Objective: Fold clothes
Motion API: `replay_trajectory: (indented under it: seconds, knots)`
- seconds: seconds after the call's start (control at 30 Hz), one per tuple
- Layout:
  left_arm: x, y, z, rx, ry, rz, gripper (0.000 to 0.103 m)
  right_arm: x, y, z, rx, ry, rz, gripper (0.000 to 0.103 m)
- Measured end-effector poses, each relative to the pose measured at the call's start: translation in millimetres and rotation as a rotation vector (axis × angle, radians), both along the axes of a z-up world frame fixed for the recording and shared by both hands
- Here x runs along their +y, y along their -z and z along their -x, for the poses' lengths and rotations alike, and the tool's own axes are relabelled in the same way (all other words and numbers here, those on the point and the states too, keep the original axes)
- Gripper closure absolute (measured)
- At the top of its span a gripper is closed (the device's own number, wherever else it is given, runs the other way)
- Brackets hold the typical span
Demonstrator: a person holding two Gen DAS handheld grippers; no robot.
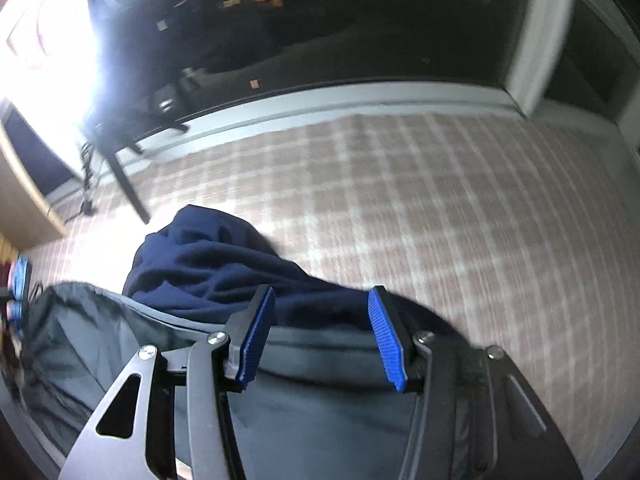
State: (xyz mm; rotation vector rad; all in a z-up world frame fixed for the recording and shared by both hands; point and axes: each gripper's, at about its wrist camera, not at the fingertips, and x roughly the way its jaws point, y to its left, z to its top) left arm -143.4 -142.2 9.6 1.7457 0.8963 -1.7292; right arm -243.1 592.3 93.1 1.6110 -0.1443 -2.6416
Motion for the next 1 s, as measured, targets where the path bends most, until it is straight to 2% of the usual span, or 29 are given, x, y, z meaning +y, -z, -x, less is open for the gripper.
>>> replay_trajectory:
  seconds: [0.07,0.13,0.2,0.27,0.33,0.43,0.5,0.67,0.7,0.83,1.0]
  knots:
    - [2,12,2,-0.035,-0.031,-0.021,0.024,0,0,7,0.007,-0.054,0.002,0.055]
    - [5,14,1,-0.025,-0.069,0.011,0.019,2,0,14,0.016,-0.098,-0.002,0.054]
    - [8,15,0,-0.015,-0.107,0.044,0.006,4,1,20,0.025,-0.145,-0.003,0.054]
    - [11,16,0,-0.003,-0.145,0.076,0.006,4,4,24,0.024,-0.203,0.011,0.054]
    - [14,13,-8,0.046,-0.186,0.111,0.01,2,8,26,0.011,-0.282,0.015,0.052]
    - [23,7,-16,0.059,-0.169,0.187,0.034,5,14,31,-0.004,-0.346,-0.02,0.052]
    - [28,3,-19,0.052,-0.138,0.227,0.059,17,9,27,-0.004,-0.346,0.012,0.052]
    - [25,-5,-45,0.14,-0.129,0.165,0.081,48,-5,18,-0.005,-0.344,0.09,0.047]
    - [26,-6,-49,0.158,-0.118,0.154,0.1,55,-7,17,-0.006,-0.344,0.105,0.047]
    - [38,-13,-56,0.172,-0.04,0.159,0.1,75,-16,8,-0.013,-0.355,0.149,0.043]
    - [53,-20,-64,0.195,0.001,0.142,0.1,50,3,-20,-0.101,-0.52,-0.008,0.043]
